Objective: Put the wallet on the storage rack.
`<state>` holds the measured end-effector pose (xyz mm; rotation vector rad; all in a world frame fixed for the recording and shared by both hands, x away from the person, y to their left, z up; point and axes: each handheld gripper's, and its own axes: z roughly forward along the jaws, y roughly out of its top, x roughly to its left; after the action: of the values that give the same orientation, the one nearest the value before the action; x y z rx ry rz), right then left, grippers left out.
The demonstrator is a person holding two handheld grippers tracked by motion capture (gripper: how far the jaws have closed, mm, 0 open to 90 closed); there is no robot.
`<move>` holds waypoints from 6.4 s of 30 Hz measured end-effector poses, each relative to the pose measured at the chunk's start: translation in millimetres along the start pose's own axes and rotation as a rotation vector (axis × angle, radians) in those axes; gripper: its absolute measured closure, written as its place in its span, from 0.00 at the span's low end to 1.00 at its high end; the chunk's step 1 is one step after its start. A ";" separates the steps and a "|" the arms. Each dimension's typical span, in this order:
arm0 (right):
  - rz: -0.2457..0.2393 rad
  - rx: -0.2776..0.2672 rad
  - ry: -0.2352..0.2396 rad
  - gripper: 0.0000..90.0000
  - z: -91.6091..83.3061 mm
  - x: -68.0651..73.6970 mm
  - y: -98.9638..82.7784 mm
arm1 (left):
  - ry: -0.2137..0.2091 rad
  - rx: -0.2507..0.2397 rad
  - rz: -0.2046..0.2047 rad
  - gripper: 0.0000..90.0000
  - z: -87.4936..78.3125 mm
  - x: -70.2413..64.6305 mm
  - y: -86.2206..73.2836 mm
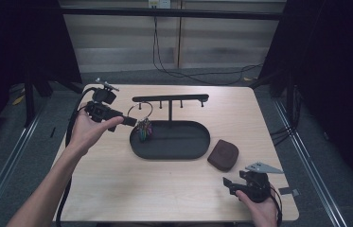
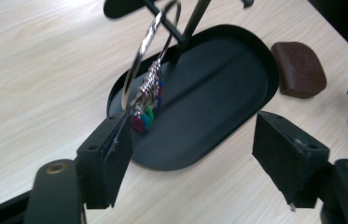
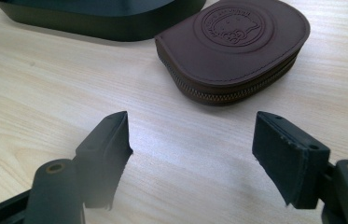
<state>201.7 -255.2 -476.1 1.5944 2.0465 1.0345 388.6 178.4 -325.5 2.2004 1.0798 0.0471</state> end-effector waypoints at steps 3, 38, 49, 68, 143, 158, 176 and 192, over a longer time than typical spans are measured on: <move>0.005 -0.003 -0.002 0.31 -0.7 -0.4 0.1 | 0.008 -0.005 0.011 0.28 -2.5 -2.5 -8.8; 0.033 0.006 0.033 0.33 -4.2 -4.2 3.7 | -0.037 -0.174 0.006 0.19 -2.9 -20.2 -153.9; 0.055 0.012 0.053 0.21 -3.7 -6.5 13.0 | -0.064 -0.148 0.035 0.19 12.1 -23.7 -200.4; 0.158 0.187 0.030 0.16 10.1 -19.3 69.7 | -0.126 -0.077 0.103 0.19 31.1 -29.6 -206.9; 0.508 0.436 -0.040 0.65 83.9 -67.2 109.5 | -0.160 -0.057 0.145 0.19 32.5 -33.2 -206.4; 0.476 0.468 -0.073 0.81 71.6 -65.8 123.2 | -0.168 -0.057 0.148 0.19 32.6 -33.3 -206.2; 0.275 0.567 -0.217 0.91 58.8 -37.7 158.4 | -0.170 -0.051 0.150 0.19 32.9 -34.2 -206.3; 0.200 0.628 -0.229 0.95 51.9 -19.5 183.4 | -0.168 -0.047 0.150 0.19 33.5 -34.1 -206.0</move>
<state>367.7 -237.6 -381.8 2.1309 2.1992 0.2295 235.0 223.5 -463.6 2.1956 0.8129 -0.0457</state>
